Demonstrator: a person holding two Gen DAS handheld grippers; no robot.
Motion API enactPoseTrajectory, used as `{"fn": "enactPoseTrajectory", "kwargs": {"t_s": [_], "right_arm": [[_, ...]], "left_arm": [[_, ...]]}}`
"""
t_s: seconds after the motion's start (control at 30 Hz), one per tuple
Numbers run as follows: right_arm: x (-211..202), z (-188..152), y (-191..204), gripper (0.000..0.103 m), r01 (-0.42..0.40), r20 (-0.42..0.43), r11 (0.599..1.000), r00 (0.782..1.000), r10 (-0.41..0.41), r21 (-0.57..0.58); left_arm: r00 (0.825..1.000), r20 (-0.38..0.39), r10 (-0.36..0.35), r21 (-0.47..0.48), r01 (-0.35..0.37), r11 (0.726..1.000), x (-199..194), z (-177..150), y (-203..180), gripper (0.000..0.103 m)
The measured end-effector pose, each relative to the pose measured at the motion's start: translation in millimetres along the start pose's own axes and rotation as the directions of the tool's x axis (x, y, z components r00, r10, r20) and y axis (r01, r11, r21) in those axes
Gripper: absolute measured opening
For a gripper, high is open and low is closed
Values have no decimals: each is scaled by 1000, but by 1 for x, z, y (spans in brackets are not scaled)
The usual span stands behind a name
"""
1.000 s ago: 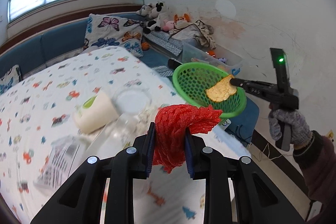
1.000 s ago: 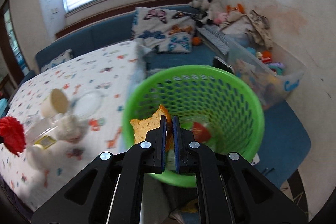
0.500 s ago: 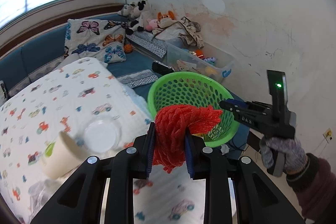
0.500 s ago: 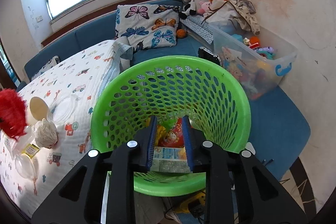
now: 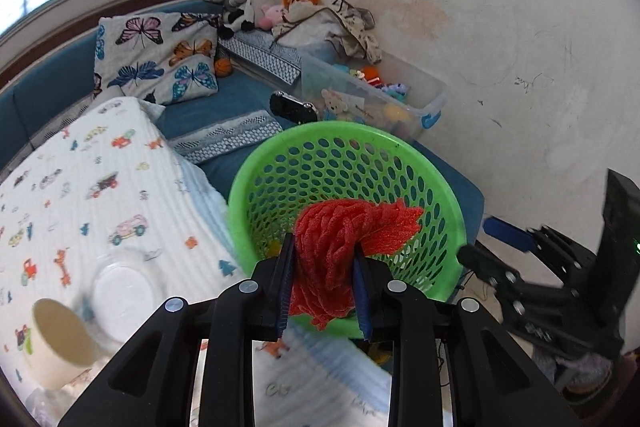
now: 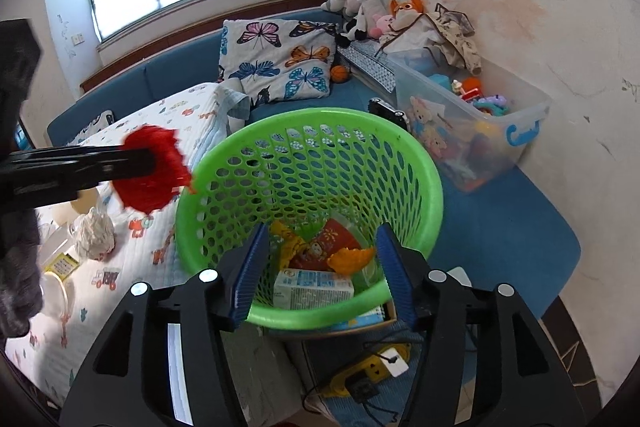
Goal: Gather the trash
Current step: 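Drop the red mesh bag into the green basket with the left tool while the right drops the bread crust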
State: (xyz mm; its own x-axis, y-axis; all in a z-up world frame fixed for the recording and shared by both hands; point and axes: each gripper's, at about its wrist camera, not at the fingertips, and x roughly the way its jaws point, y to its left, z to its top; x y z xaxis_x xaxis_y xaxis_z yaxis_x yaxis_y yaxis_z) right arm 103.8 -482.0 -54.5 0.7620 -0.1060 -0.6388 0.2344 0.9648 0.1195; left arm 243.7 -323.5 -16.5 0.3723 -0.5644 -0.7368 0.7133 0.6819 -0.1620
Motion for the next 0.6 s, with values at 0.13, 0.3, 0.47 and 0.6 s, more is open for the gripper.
{"fn": "enactPoseTrajectory", "kwargs": {"t_s": [0.13, 0.3, 0.47, 0.6], "right_arm": [[-4, -5, -1, 62, -10, 0, 1000, 1000, 10, 12], [-5, -7, 1, 63, -20, -1, 1000, 1000, 20, 19], [-10, -10, 4, 63, -25, 7, 1000, 1000, 25, 18], [-15, -12, 8, 65, -26, 7, 1000, 1000, 26, 11]], "left_arm": [[1000, -25, 5, 13, -5, 1000, 16, 0, -7, 28], [999, -51, 2, 4, -1, 1000, 28, 1, -11, 43], [999, -45, -8, 2, 8, 1000, 28, -1, -12, 61], [1000, -25, -12, -13, 11, 1000, 16, -4, -7, 63]]}}
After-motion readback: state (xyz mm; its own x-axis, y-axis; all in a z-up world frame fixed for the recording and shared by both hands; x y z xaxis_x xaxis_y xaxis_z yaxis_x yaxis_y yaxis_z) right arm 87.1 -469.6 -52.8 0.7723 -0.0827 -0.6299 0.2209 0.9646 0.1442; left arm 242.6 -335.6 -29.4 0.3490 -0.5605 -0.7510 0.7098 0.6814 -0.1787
